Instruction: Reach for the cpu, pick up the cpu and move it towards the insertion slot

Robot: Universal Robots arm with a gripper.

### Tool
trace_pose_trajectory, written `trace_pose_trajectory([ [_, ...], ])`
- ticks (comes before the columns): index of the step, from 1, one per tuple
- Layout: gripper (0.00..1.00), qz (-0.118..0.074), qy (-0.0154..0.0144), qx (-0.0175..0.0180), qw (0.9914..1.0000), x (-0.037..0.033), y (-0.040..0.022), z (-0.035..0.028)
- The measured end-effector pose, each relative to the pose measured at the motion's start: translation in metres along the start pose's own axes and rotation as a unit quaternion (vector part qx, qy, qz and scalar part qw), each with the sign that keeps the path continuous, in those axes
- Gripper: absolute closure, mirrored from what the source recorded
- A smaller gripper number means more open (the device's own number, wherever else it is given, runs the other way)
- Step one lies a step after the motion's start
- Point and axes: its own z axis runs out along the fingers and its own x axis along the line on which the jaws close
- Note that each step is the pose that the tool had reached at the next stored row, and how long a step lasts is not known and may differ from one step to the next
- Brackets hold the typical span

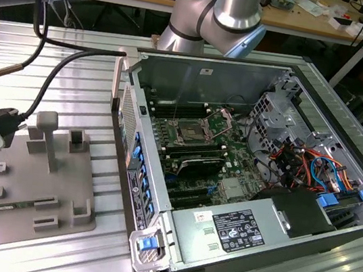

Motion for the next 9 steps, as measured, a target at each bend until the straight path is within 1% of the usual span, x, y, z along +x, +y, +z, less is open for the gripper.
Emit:
trace_pose_trajectory([
  [2,0.45,0.000,0.0000,0.0000,1.00000,0.0000,0.0000,-0.0002],
  [9,0.45,0.000,0.0000,0.0000,1.00000,0.0002,0.0001,-0.0052],
])
